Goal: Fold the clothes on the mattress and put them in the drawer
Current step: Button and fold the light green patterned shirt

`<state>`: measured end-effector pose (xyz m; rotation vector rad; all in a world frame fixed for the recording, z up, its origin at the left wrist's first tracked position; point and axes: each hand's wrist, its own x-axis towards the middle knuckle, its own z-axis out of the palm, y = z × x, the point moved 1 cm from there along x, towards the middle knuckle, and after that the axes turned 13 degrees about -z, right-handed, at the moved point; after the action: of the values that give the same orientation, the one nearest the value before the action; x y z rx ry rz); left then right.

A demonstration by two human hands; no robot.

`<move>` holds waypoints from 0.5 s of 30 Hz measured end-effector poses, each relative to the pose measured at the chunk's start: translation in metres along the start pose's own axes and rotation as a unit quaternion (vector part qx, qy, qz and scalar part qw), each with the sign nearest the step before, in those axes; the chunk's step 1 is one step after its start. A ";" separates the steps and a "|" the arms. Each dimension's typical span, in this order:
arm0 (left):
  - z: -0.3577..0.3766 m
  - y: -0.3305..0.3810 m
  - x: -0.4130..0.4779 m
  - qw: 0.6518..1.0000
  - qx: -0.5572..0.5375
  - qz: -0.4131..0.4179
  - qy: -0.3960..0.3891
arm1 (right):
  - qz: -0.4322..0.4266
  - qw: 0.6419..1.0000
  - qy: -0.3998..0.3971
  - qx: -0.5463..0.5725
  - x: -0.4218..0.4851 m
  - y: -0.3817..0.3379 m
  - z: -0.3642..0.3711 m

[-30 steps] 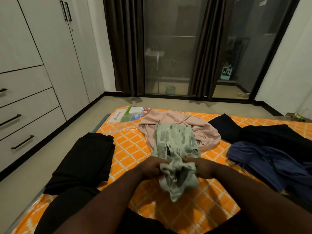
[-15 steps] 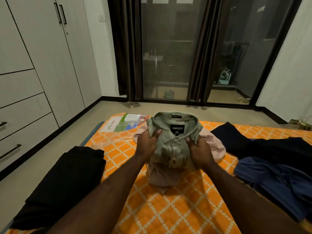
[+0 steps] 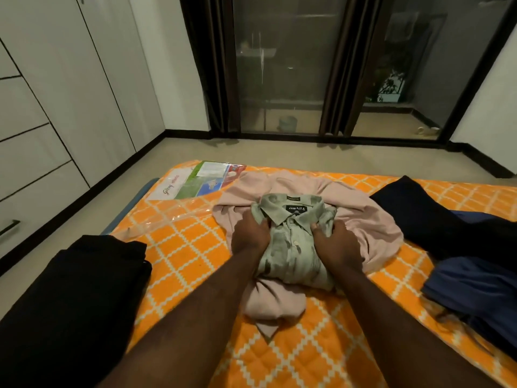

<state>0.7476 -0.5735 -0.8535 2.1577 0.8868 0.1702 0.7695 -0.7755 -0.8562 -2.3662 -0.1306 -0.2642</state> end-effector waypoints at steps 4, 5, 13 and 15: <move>-0.009 0.006 -0.004 0.997 0.002 -0.078 0.002 | 0.067 0.998 0.008 0.007 0.002 -0.007 -0.010; -0.013 0.005 -0.003 0.995 0.004 -0.097 -0.005 | 0.076 0.997 -0.003 0.020 0.004 -0.008 -0.012; -0.044 -0.008 -0.041 0.993 -0.012 -0.001 -0.120 | 0.024 0.997 -0.060 0.039 -0.011 -0.037 -0.033; -0.052 -0.011 -0.048 0.992 -0.061 0.013 -0.111 | 0.006 0.997 -0.060 0.047 -0.019 -0.046 -0.037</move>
<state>0.6859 -0.5674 -0.8183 2.0284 0.7025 -0.0023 0.7373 -0.7682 -0.8042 -2.2890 -0.1808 -0.1081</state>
